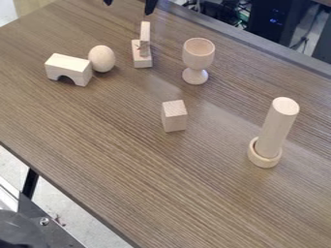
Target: Pick the wall block above the rectangular block and put it on the table
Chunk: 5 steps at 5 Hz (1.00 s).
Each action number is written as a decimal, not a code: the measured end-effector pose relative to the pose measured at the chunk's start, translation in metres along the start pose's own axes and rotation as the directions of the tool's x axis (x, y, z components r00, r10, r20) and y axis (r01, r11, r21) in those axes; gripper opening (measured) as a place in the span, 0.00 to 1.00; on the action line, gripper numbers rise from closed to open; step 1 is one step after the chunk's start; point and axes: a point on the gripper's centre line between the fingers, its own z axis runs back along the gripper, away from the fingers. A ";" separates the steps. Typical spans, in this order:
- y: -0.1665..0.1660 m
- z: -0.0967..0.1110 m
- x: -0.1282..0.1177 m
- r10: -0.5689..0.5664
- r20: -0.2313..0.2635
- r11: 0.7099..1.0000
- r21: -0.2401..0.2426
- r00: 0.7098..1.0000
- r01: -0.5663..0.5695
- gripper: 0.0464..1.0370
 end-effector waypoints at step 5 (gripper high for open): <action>-0.014 -0.033 0.019 0.028 0.015 0.999 -0.036 0.999 -0.027 0.96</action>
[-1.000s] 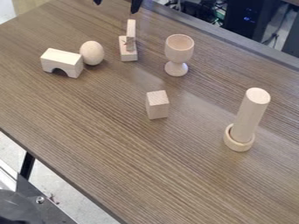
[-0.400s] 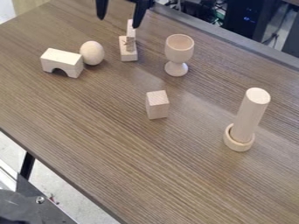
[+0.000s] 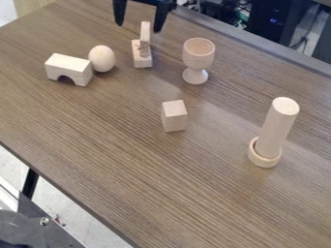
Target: Pick the wall block above the rectangular block and put it on the table
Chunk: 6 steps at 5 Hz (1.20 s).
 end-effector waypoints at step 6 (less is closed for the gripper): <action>-0.007 -0.042 0.034 0.015 0.004 1.000 0.020 1.000 -0.015 0.59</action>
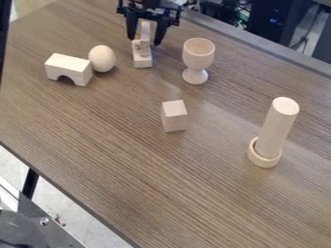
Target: Pick the wall block above the rectangular block and put it on the table
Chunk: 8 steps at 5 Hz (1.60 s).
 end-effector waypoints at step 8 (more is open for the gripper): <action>-0.030 0.113 -0.090 -0.147 0.186 0.965 -0.187 0.972 0.182 0.23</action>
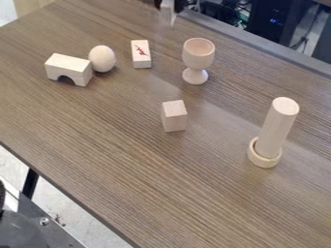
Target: Pick the wall block above the rectangular block and put it on the table
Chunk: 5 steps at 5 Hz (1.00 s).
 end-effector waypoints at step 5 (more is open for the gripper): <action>-0.118 -0.078 -0.021 -0.292 -0.147 0.956 -0.053 0.945 0.287 0.23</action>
